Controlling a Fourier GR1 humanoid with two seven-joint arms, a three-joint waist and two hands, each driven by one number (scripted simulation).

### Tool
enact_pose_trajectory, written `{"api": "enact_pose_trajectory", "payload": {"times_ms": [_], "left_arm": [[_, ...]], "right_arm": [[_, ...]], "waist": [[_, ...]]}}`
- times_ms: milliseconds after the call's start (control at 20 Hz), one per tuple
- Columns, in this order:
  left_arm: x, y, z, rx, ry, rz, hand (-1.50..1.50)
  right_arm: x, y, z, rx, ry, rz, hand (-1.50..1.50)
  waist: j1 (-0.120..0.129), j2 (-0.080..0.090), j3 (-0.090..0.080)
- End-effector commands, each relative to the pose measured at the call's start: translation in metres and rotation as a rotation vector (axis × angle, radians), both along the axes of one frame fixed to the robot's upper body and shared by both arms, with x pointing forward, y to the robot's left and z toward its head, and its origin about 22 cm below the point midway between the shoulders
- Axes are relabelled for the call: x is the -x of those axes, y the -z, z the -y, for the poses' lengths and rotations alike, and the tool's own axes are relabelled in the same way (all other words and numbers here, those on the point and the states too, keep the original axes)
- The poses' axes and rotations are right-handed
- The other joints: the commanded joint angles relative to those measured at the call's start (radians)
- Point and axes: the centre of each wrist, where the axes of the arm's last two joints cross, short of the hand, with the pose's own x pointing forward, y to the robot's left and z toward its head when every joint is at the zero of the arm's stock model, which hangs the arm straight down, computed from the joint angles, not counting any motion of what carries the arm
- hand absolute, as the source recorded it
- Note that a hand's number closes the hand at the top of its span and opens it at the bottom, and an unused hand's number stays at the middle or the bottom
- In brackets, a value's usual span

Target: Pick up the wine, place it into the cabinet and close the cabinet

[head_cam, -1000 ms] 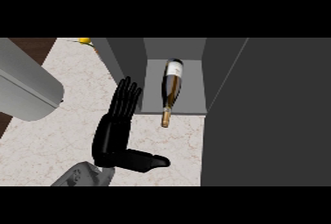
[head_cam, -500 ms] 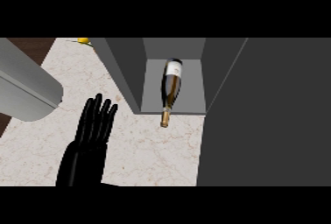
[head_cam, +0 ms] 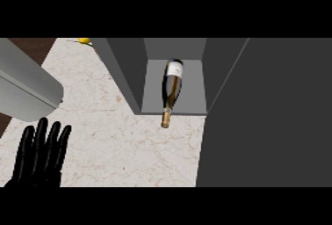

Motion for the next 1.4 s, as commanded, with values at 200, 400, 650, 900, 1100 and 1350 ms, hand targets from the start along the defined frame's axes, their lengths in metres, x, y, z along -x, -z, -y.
{"api": "enact_pose_trajectory", "payload": {"times_ms": [200,400,650,900,1100,1350], "left_arm": [[0.029,-0.022,-0.053,-0.011,-0.036,0.012,-1.50],[0.033,-0.020,-0.065,0.005,-0.057,-0.001,-1.50],[0.042,-0.016,-0.104,-0.031,-0.071,0.030,-1.50],[0.060,-0.029,-0.122,-0.045,-0.032,0.034,-1.50],[0.053,-0.024,-0.144,-0.014,-0.019,0.030,-1.50],[0.043,-0.035,-0.145,-0.023,-0.016,0.031,-1.50]], "right_arm": [[0.037,-0.026,-0.032,-0.068,-0.104,0.000,1.50],[0.031,-0.031,-0.074,-0.083,-0.126,0.017,1.50],[0.021,-0.032,-0.111,-0.038,-0.104,0.082,1.50],[0.014,-0.038,-0.139,-0.001,-0.074,0.148,1.50],[-0.005,-0.042,-0.172,0.008,-0.033,0.135,1.50],[-0.058,-0.054,-0.199,0.023,0.049,0.167,1.50]], "waist": [[0.004,-0.004,-0.001],[0.002,-0.003,-0.002],[0.013,-0.003,-0.002],[0.021,-0.003,-0.001],[0.017,0.000,-0.002],[0.013,0.006,0.000]]}}
